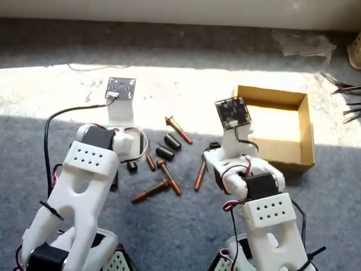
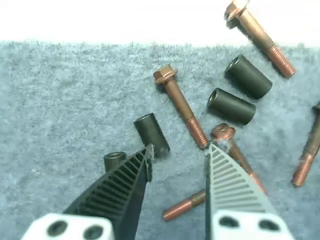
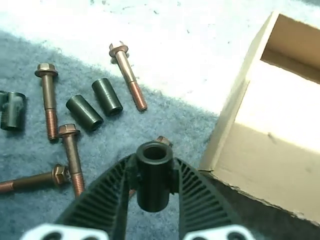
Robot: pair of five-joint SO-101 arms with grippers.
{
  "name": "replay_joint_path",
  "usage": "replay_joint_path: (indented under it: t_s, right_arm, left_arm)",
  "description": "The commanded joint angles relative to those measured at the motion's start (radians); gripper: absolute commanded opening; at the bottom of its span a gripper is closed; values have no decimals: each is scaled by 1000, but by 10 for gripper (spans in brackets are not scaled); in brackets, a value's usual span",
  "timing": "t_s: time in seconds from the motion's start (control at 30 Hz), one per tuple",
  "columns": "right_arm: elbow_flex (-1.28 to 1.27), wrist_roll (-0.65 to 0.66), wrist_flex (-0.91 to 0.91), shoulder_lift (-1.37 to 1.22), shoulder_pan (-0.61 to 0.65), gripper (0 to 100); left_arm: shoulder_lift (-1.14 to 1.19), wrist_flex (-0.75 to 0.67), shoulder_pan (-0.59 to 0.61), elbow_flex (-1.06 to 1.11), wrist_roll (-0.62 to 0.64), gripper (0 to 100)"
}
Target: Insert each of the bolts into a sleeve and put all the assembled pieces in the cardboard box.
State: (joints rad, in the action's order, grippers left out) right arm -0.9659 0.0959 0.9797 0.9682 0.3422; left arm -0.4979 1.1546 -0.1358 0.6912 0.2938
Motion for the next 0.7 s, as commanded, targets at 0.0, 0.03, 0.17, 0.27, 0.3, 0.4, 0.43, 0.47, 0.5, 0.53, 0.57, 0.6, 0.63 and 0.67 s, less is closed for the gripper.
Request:
replay_joint_path:
  t_s: [0.0, 0.03, 0.17, 0.27, 0.3, 0.4, 0.43, 0.47, 0.5, 0.53, 0.57, 0.6, 0.63, 0.67]
  right_arm:
    - [-7, -11, -35, 27, -10, 4]
    - [-13, -11, -35, 27, -10, 4]
    - [-15, -11, -35, 27, -10, 4]
    - [-16, -11, -35, 27, -10, 4]
    - [-16, -11, -35, 27, -10, 4]
    - [-18, -11, -35, 27, -10, 4]
    - [-18, -11, -35, 27, -10, 4]
    - [-18, -11, -35, 27, -10, 4]
    - [-18, -11, -35, 27, -10, 4]
    - [-18, -11, -35, 27, -10, 4]
    - [-18, -11, -35, 27, -10, 4]
    - [-18, -11, -35, 27, -10, 4]
    - [-18, -11, -35, 27, -10, 4]
    - [-18, -11, -35, 27, -10, 4]
  left_arm:
    - [-4, -74, -45, -28, 160, 171]
    - [-4, -94, -45, -19, 173, 171]
    - [-2, -218, -33, 59, 284, 168]
    - [-2, -318, -16, 124, 330, 170]
    - [-2, -353, -16, 145, 330, 168]
    - [-2, -462, -18, 217, 344, 168]
    - [-2, -494, -13, 240, 371, 169]
    - [-4, -517, -4, 257, 404, 171]
    - [-4, -528, 5, 260, 427, 171]
    - [-4, -528, 13, 252, 440, 171]
    - [-4, -528, 22, 243, 442, 170]
    - [-4, -528, 28, 237, 443, 169]
    - [-4, -528, 28, 236, 443, 168]
    - [-4, -528, 30, 234, 443, 168]
